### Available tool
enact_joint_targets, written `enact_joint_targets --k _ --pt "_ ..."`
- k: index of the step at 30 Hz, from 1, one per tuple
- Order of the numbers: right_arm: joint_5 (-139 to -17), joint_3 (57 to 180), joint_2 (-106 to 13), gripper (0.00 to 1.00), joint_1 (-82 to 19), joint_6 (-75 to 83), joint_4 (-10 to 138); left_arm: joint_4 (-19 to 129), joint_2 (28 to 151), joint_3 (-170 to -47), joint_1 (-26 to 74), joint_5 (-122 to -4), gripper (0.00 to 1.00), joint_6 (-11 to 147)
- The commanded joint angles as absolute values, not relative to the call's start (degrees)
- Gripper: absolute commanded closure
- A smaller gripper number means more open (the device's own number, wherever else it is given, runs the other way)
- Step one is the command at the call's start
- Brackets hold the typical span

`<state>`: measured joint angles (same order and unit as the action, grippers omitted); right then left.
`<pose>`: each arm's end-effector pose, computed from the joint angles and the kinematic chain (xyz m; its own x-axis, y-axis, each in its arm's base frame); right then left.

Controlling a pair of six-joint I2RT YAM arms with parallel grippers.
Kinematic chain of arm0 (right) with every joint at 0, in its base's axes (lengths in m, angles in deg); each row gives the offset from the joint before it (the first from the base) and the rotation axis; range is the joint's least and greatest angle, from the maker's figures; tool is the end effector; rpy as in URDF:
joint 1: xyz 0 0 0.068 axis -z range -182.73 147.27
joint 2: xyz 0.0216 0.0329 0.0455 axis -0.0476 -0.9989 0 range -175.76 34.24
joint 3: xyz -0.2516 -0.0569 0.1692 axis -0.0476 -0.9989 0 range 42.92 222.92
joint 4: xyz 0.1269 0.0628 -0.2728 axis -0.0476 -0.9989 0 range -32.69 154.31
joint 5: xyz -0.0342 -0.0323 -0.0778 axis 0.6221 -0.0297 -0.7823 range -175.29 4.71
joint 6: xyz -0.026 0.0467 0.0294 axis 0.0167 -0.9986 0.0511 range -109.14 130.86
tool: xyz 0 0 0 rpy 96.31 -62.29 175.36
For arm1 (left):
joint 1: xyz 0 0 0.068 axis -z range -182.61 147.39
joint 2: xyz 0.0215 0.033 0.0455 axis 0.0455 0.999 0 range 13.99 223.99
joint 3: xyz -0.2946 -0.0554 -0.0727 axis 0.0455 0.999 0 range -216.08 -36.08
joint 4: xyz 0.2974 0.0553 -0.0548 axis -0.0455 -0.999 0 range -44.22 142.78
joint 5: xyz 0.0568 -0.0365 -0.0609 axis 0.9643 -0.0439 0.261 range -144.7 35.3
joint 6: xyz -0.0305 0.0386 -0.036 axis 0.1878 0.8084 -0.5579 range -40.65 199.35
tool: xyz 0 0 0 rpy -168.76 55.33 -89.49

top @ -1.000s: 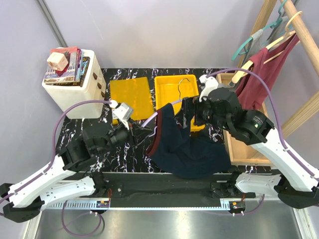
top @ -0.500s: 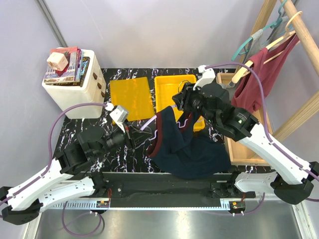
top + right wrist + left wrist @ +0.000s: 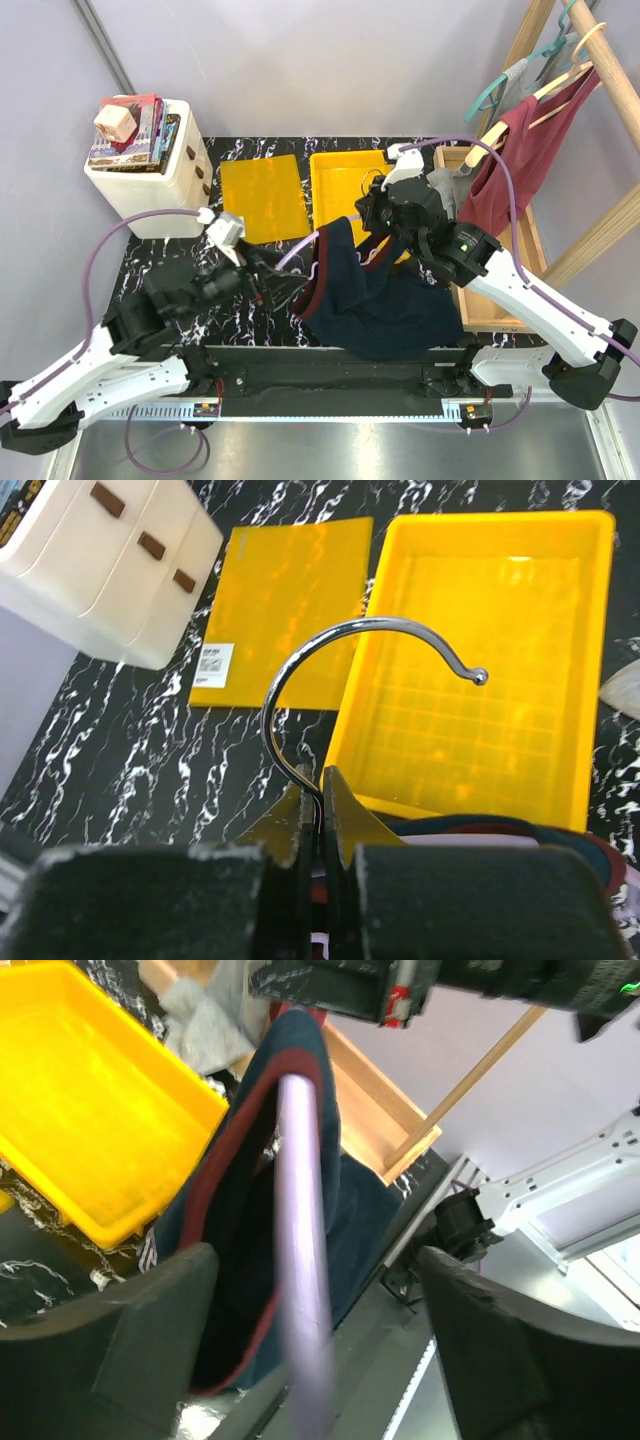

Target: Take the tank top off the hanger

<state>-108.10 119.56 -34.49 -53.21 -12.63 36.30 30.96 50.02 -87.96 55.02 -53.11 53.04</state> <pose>0.2060 0.2219 0.4537 -0.3918 0.1026 -0.9143 -0.3526 0.9012 0.2522 0.0877 -0.1359 0.4158 -0.4176 -0.1687 -0.8928 0.7189 0.5396 -0.4383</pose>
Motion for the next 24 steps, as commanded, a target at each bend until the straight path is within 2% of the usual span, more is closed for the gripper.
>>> enact_joint_targets --k 1,5,8,9,10,12,14,18,24 --pt "-113.9 121.0 -33.3 1.0 -53.4 -9.3 42.3 28.9 43.4 -92.8 54.9 -50.4 0.05 53.9" --pt "-116.5 121.7 -34.5 1.0 -53.3 -4.0 42.5 24.9 38.7 -96.7 54.9 -50.3 0.04 53.0" --pt "-118.1 122.8 -35.4 1.0 -53.3 -0.8 42.4 25.5 40.5 -98.4 54.9 -53.5 0.15 50.9" --pt "-118.9 123.3 -35.7 1.0 -53.3 0.0 42.4 26.9 41.8 -98.7 54.9 -54.3 0.22 50.2" --pt "-120.3 123.6 -35.8 1.0 -53.3 0.7 42.4 27.6 43.4 -99.1 54.8 -58.4 0.25 48.8" --pt "-122.2 124.2 -35.8 1.0 -53.2 2.1 42.4 28.7 49.5 -100.2 54.9 -59.7 0.36 47.7" --pt "-124.3 125.4 -36.2 1.0 -53.4 2.4 42.4 29.5 55.2 -100.9 55.0 -58.2 0.4 46.3" --pt "-127.3 127.8 -38.2 1.0 -53.3 0.9 41.4 30.6 61.3 -102.3 58.5 -49.8 0.38 45.2" --pt "-128.8 127.9 -38.6 1.0 -53.3 -1.8 40.9 30.1 68.3 -106.0 66.1 -28.2 0.33 47.4"
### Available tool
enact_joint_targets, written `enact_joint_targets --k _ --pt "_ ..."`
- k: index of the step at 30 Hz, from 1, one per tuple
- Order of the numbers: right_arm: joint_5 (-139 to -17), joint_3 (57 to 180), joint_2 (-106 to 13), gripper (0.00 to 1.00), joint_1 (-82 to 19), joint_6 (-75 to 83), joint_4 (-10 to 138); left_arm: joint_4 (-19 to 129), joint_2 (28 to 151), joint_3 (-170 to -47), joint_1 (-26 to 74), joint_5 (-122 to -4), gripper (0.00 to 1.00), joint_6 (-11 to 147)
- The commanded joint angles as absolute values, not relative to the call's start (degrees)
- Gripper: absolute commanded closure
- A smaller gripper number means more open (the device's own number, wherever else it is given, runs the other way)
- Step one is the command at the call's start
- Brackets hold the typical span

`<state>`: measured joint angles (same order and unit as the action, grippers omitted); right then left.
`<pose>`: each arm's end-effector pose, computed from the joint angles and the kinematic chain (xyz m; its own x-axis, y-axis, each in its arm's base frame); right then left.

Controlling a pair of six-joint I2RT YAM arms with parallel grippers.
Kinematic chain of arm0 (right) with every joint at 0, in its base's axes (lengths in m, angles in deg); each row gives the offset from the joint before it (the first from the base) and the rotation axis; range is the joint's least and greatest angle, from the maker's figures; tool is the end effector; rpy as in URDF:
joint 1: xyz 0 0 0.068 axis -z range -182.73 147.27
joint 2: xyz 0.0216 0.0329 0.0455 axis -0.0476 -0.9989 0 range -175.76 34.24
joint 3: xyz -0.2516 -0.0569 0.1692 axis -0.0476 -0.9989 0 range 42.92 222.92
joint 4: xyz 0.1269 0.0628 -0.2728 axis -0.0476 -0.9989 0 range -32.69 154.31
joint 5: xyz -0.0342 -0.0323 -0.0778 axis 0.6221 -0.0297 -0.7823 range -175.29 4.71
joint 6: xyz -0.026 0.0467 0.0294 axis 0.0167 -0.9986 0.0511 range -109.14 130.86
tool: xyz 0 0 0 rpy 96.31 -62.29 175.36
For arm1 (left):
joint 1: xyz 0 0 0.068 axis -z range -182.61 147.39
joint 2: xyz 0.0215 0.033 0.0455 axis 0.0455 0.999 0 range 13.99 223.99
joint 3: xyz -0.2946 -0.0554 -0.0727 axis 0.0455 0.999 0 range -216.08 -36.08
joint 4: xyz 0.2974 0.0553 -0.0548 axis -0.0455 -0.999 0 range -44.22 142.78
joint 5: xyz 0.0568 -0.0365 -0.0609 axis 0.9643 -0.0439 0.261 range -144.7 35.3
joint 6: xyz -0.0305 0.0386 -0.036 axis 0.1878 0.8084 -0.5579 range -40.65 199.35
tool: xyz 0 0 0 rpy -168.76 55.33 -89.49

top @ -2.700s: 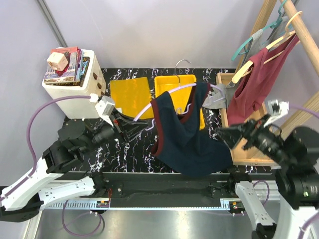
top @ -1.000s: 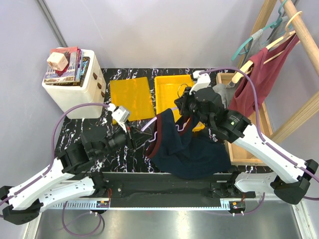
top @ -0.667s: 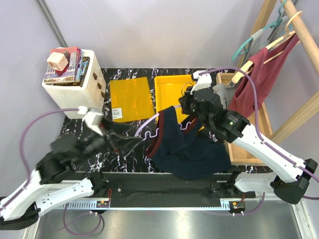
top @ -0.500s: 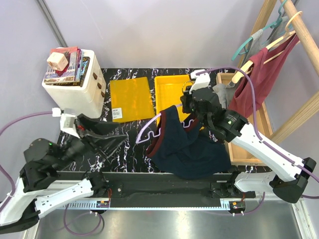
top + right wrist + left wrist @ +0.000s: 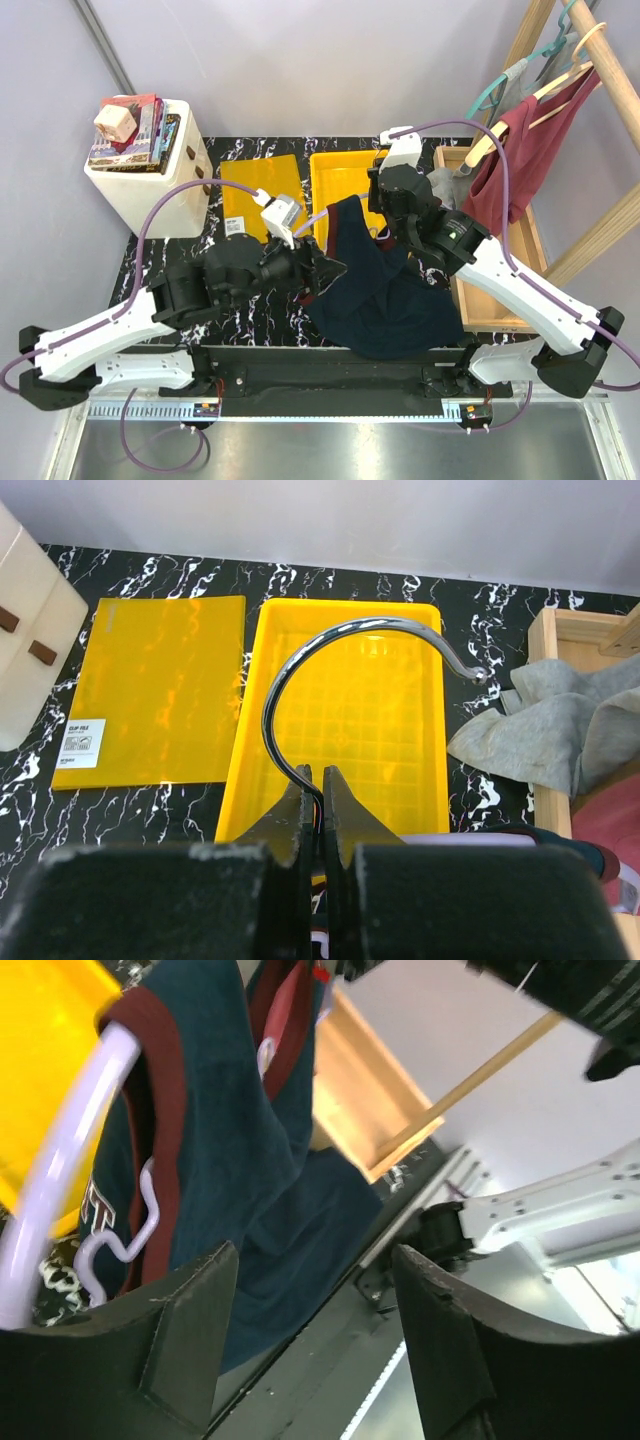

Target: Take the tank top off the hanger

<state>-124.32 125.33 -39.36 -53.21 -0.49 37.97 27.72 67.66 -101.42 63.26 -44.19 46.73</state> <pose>0.2259 0.2287 0.4733 -0.2308 -0.0394 -0.9722 -0.1753 0.9845 0.0018 0.1028 -0.2090 0.4463 -0.5244 -0.1259 -0.8421 0.6436 0.5889 -0.4888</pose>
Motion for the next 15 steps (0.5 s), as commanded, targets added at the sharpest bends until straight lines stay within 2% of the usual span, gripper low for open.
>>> enact_joint_targets --k 1,4,11,13,15 --pt "-128.4 127.8 -38.0 1.0 -53.4 -1.8 41.2 30.0 69.6 -105.8 66.2 -26.4 0.34 47.4" --pt "-126.9 127.4 -37.1 1.0 -53.4 -1.6 41.5 30.0 71.1 -105.3 66.3 -22.0 0.41 47.4" --pt "-124.1 125.8 -35.0 1.0 -53.3 -2.8 41.5 34.9 75.9 -106.5 66.2 -19.1 0.41 51.2" --pt "-123.1 125.4 -34.2 1.0 -53.3 -3.6 41.3 38.4 76.6 -105.8 66.3 -18.0 0.5 52.9" --pt "-121.9 125.2 -33.5 1.0 -53.2 -4.1 41.0 39.9 77.4 -105.6 66.3 -16.7 0.54 53.5"
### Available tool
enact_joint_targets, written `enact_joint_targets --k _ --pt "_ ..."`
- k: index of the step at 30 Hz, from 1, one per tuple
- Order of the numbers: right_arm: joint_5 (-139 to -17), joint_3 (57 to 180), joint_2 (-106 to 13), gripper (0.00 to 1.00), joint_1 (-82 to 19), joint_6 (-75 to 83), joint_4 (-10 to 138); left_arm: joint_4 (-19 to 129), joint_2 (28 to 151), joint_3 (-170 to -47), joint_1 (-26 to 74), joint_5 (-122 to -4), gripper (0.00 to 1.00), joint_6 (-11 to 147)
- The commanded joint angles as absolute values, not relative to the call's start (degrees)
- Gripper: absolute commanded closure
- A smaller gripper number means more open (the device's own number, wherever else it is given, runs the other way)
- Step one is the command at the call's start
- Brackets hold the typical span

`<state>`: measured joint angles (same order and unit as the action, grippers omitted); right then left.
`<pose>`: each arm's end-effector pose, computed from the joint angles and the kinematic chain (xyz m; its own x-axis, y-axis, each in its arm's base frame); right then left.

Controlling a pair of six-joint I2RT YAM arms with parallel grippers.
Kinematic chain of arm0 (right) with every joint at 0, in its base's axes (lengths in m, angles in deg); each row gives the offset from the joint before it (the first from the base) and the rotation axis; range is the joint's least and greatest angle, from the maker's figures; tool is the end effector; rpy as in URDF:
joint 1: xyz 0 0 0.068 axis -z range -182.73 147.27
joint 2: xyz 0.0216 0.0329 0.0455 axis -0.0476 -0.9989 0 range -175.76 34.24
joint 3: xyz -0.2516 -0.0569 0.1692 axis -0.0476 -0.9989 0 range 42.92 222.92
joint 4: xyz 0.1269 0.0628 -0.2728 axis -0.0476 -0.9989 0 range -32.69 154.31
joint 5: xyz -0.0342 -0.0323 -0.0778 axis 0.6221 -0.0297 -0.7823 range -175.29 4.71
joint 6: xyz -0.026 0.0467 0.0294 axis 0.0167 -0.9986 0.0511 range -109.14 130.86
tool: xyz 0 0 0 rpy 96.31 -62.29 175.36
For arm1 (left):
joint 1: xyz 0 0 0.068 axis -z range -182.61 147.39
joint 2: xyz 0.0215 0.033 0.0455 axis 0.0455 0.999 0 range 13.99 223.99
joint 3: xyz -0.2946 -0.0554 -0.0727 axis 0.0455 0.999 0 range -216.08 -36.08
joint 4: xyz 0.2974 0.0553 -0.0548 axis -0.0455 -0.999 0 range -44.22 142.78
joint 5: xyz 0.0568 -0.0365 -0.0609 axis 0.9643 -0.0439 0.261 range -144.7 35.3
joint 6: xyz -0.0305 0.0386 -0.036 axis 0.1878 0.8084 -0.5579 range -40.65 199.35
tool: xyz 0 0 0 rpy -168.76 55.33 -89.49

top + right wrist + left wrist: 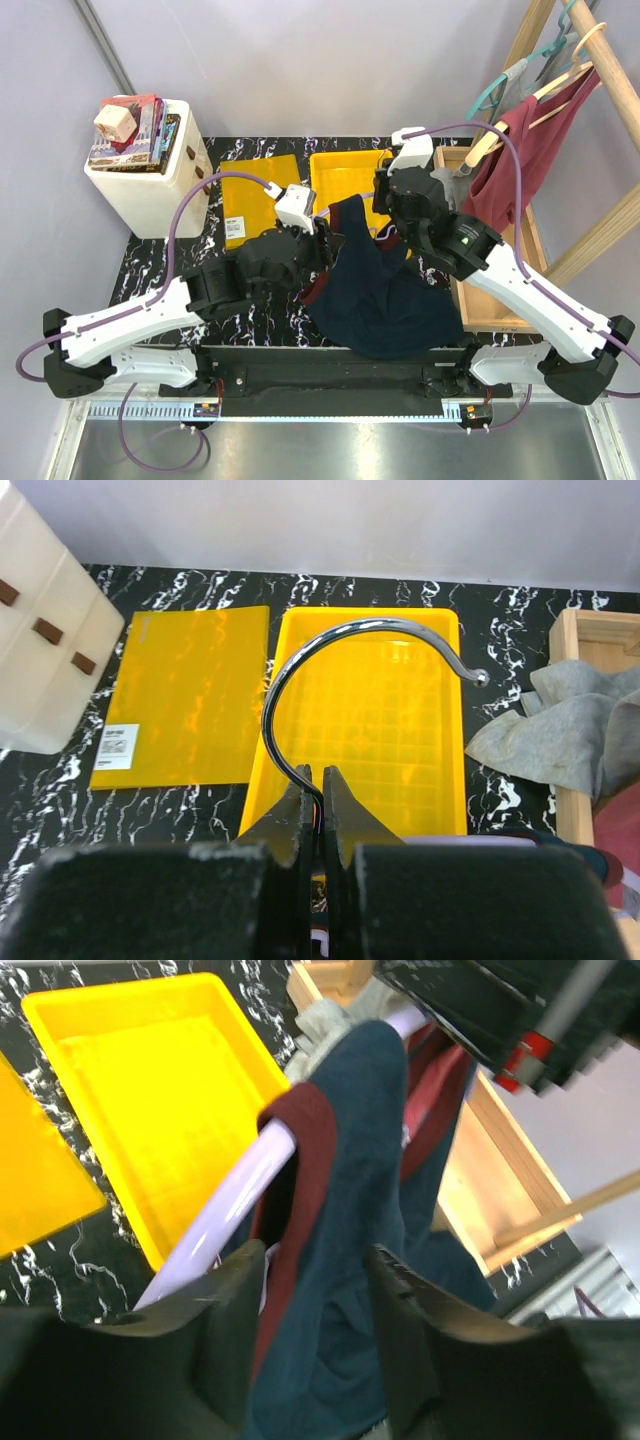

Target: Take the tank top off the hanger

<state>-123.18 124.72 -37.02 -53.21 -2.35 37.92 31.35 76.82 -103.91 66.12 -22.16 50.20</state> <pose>0.2168 0.2187 0.4809 -0.2225 0.0138 -0.9748 -0.1871 0.9807 0.0566 0.1237 -0.2499 0.4345 -0.3812 -0.1529 -0.9118 0.4726 0.8154 -0.3343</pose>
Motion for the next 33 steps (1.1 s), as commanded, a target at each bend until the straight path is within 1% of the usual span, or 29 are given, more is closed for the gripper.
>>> enact_joint_targets --k 1,5,6,7,9,10,11,17,23,26,27,30,33 --pt "-121.5 124.9 -33.4 1.0 -53.3 -4.4 40.9 40.7 77.6 -105.9 66.2 -16.6 0.54 53.9" --pt "-120.2 124.6 -32.9 1.0 -53.4 -5.1 40.3 42.0 79.4 -107.0 66.2 -15.9 0.54 54.7" --pt "-119.7 124.6 -32.9 1.0 -53.3 -5.5 40.1 42.2 79.8 -107.2 66.1 -15.8 0.57 55.3" --pt "-119.4 124.4 -32.9 1.0 -53.3 -5.5 40.0 42.8 80.0 -107.2 66.2 -15.9 0.67 55.4" --pt "-119.3 124.2 -32.7 1.0 -53.3 -5.7 39.5 42.8 80.4 -107.4 66.1 -16.1 0.78 56.0" --pt "-119.5 123.9 -32.7 1.0 -53.4 -5.7 39.5 42.8 80.4 -107.6 66.0 -16.3 0.86 56.2" --pt "-119.6 123.7 -32.6 1.0 -53.3 -5.8 39.4 42.8 80.3 -107.7 65.9 -16.3 1.0 56.6" --pt "-122.6 120.6 -30.5 1.0 -53.3 -5.6 38.9 42.2 74.9 -106.8 65.9 -16.1 1.0 58.8" --pt "-131.2 116.6 -26.6 1.0 -53.3 -7.8 38.5 42.8 63.8 -99.5 65.9 -9.0 1.0 60.3" --pt "-135.6 115.1 -24.0 1.0 -53.4 -11.8 38.6 42.8 57.7 -94.0 65.9 -7.9 1.0 58.2" --pt "-137.7 114.7 -22.6 1.0 -53.3 -14.2 39.1 42.8 54.9 -91.4 65.9 -7.9 1.0 56.9" --pt "-141.3 113.8 -20.2 1.0 -53.3 -14.5 43.4 42.8 50.8 -87.4 65.9 -9.7 1.0 55.1" --pt "-142.4 114.5 -19.6 1.0 -53.3 -15.2 47.8 42.9 48.5 -85.6 65.9 -11.9 1.0 55.0"
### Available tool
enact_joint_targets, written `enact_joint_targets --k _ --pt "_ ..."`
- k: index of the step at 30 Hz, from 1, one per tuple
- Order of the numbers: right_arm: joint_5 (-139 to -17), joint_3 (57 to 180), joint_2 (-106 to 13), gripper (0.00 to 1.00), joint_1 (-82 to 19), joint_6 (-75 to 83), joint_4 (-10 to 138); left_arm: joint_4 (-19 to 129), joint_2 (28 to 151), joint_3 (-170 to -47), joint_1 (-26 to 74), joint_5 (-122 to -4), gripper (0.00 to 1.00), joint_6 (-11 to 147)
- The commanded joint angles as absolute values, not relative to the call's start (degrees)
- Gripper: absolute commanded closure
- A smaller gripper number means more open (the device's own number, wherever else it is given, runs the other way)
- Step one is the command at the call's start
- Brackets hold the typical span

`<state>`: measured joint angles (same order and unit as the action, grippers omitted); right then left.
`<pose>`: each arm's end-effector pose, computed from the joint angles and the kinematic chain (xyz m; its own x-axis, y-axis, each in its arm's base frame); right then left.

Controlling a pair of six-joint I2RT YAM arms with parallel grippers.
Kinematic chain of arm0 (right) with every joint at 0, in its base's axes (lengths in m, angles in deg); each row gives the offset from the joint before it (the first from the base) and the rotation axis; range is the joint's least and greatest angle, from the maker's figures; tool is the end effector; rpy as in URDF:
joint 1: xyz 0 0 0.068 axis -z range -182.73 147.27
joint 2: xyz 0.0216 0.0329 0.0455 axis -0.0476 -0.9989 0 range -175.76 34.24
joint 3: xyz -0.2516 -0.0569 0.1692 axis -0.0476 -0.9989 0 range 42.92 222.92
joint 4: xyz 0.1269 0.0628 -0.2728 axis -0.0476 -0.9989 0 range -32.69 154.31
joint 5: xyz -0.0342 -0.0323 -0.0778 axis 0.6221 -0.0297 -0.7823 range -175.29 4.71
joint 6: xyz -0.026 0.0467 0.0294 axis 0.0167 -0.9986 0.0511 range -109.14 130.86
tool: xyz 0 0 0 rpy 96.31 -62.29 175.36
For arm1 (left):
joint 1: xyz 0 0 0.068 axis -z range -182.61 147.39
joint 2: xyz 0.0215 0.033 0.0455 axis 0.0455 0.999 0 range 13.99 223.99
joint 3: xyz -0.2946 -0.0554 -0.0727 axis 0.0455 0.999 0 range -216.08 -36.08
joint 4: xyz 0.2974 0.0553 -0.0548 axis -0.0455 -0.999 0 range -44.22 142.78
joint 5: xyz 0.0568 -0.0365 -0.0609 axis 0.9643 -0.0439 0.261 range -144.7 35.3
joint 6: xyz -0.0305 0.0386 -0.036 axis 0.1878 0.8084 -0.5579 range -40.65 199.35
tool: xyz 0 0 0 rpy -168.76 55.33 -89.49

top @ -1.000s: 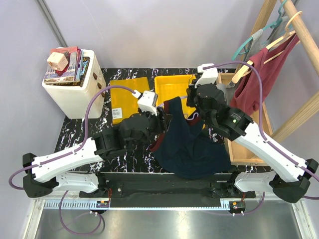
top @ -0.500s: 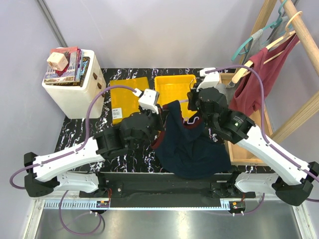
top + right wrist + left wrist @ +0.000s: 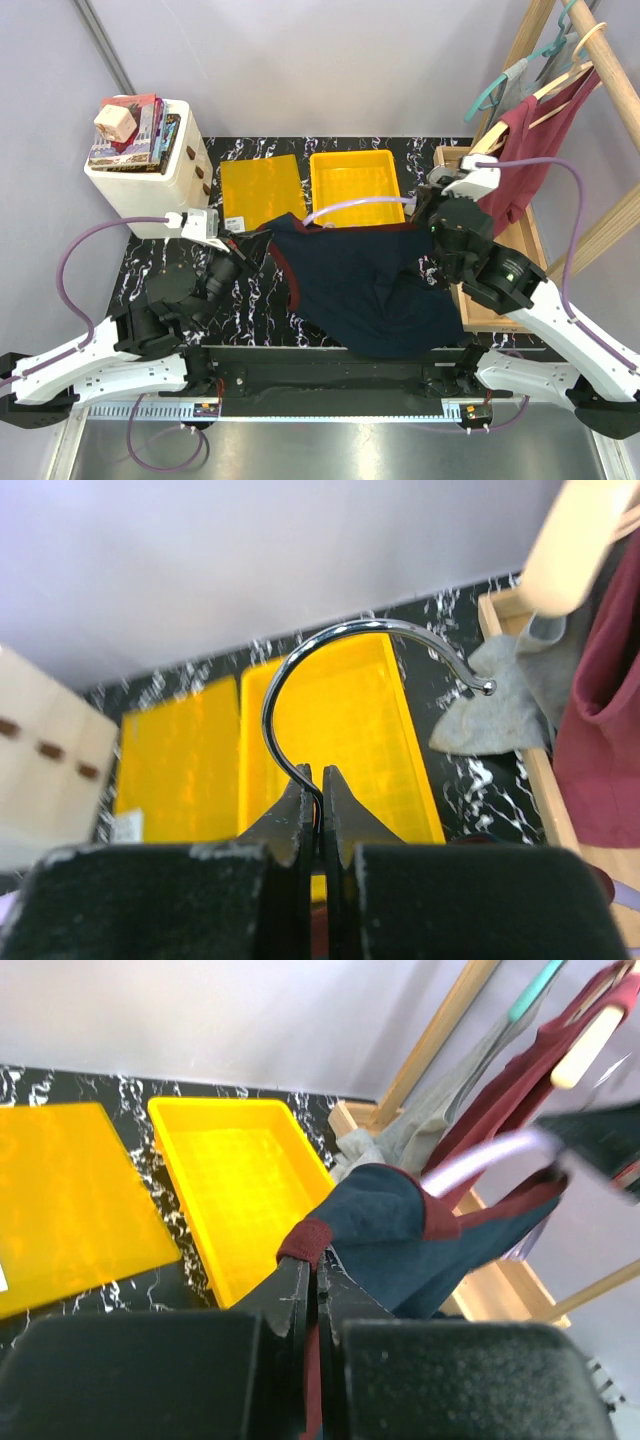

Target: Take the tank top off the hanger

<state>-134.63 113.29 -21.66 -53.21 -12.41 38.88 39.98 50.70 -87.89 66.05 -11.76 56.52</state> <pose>0.1682 0.1495 0.4743 -0.1226 0.2560 -0.9589 0.0213 0.9666 0.2554 0.0850 -0.1321 0.4319 -0.1551 -0.3838 -0.9103 0.4058 0.8154 -0.4129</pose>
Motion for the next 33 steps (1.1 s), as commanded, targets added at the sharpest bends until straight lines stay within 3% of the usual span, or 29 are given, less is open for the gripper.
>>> enact_joint_targets --k 1,7,12,16,20,24,27,31,32,33 --pt "-142.3 114.6 -19.6 1.0 -53.3 -15.7 48.7 43.7 48.2 -85.3 65.9 -12.6 1.0 55.2" --pt "-140.5 115.1 -20.4 1.0 -53.3 -20.3 53.1 46.4 46.2 -83.5 65.9 -12.0 1.0 56.0" --pt "-127.9 111.3 -19.6 1.0 -53.3 -26.6 63.7 45.3 52.6 -86.9 65.5 -11.5 1.0 57.1" --pt "-119.9 108.5 -19.1 1.0 -53.3 -32.2 75.2 45.3 60.1 -89.1 59.9 -19.6 1.0 54.8" --pt "-114.9 109.3 -20.1 1.0 -53.3 -35.0 80.4 49.9 65.7 -86.3 50.6 -37.3 1.0 47.4" --pt "-113.9 108.0 -19.2 1.0 -53.3 -32.3 85.5 52.6 67.0 -84.3 47.7 -41.5 1.0 45.8" --pt "-113.2 110.3 -18.5 1.0 -53.3 -27.8 79.8 50.4 66.8 -84.5 47.1 -42.8 1.0 45.9" --pt "-112.5 113.0 -17.0 1.0 -53.3 -20.4 64.7 44.9 63.6 -86.2 46.6 -44.6 0.51 47.0" --pt "-112.5 113.9 -16.3 1.0 -53.3 -17.8 60.7 44.3 62.4 -85.8 46.5 -45.1 0.31 47.8" --pt "-112.4 113.8 -15.7 1.0 -53.3 -16.7 58.4 43.6 61.1 -85.6 46.6 -45.9 0.24 48.4"
